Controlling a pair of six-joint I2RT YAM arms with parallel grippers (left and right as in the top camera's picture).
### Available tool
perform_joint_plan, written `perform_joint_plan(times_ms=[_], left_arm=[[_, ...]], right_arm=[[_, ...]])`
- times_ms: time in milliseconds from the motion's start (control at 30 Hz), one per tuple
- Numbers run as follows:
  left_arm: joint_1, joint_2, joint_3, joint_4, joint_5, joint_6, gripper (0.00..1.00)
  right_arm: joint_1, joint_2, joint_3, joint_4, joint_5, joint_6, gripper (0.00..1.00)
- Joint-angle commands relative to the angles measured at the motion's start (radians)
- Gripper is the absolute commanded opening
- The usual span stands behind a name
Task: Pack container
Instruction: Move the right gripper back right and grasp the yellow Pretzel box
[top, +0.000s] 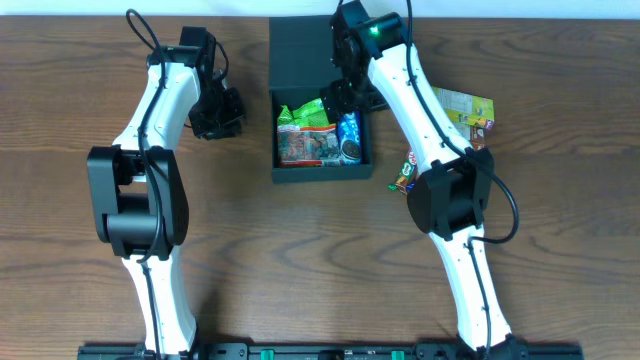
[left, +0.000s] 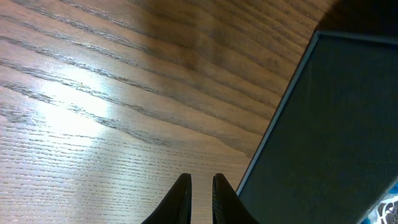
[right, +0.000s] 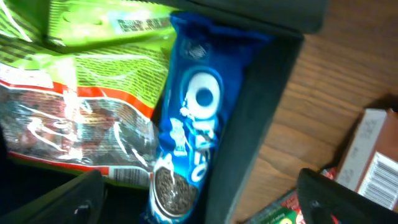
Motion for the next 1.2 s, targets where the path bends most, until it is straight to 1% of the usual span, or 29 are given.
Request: perform_joint_plan(times_ms=[0, 133, 167, 200, 233, 300, 367, 433, 500, 567, 633, 733, 833, 933, 1133, 1167], left_arm=[[0.004, 0.001, -0.009, -0.005, -0.01, 0.022, 0.14], [0.004, 0.001, -0.009, -0.004, -0.01, 0.022, 0.15], [0.004, 0.001, -0.009, -0.004, -0.01, 0.022, 0.15], [0.004, 0.001, -0.009, -0.005, -0.01, 0.022, 0.15], [0.004, 0.001, -0.009, -0.005, -0.01, 0.022, 0.16], [0.004, 0.001, -0.009, -0.005, -0.01, 0.022, 0.18], [0.004, 0.001, -0.009, -0.005, -0.01, 0.022, 0.18], [0.004, 0.001, -0.009, -0.005, -0.01, 0.022, 0.18], [0.004, 0.001, -0.009, -0.005, -0.01, 0.022, 0.18], [0.004, 0.001, -0.009, -0.005, -0.01, 0.022, 0.18], [0.004, 0.001, -0.009, -0.005, -0.01, 0.022, 0.19], [0.004, 0.001, -0.009, -0.005, -0.01, 0.023, 0.29], [0.004, 0.001, -0.009, -0.005, -0.01, 0.044, 0.36], [0.004, 0.001, -0.009, -0.005, -0.009, 0.049, 0.44], [0.004, 0.001, -0.009, -0.003, -0.009, 0.049, 0.47], [0.004, 0.001, -0.009, -0.003, -0.009, 0.049, 0.51]], right_arm=[[-0.005, -0.055, 0.017, -0.004, 0.03, 0.047, 0.99], [-0.005, -0.121, 0.047, 0.014, 0.038, 0.06, 0.98], [-0.005, -0.147, 0.051, 0.028, 0.058, 0.06, 0.93], [-0.006, -0.168, 0.051, 0.042, 0.084, 0.06, 0.85], [-0.007, -0.187, 0.051, 0.054, 0.115, 0.06, 0.81], [-0.01, -0.223, 0.051, 0.079, 0.205, 0.057, 0.8], [-0.014, -0.249, 0.051, 0.083, 0.329, 0.055, 0.84], [-0.021, -0.261, 0.051, 0.072, 0.386, 0.055, 0.84], [-0.037, -0.26, 0.05, 0.063, 0.387, 0.061, 0.84], [-0.069, -0.251, 0.035, 0.06, 0.385, 0.111, 0.84], [-0.099, -0.243, 0.017, 0.063, 0.362, 0.13, 0.84], [-0.171, -0.223, 0.008, 0.059, 0.292, 0.131, 0.9], [-0.244, -0.203, 0.008, 0.053, 0.208, 0.128, 0.99], [-0.317, -0.183, 0.007, 0.042, 0.13, 0.119, 0.99], [-0.421, -0.121, 0.006, 0.006, 0.1, 0.104, 0.99], [-0.433, -0.111, 0.007, 0.001, 0.091, 0.103, 0.99]])
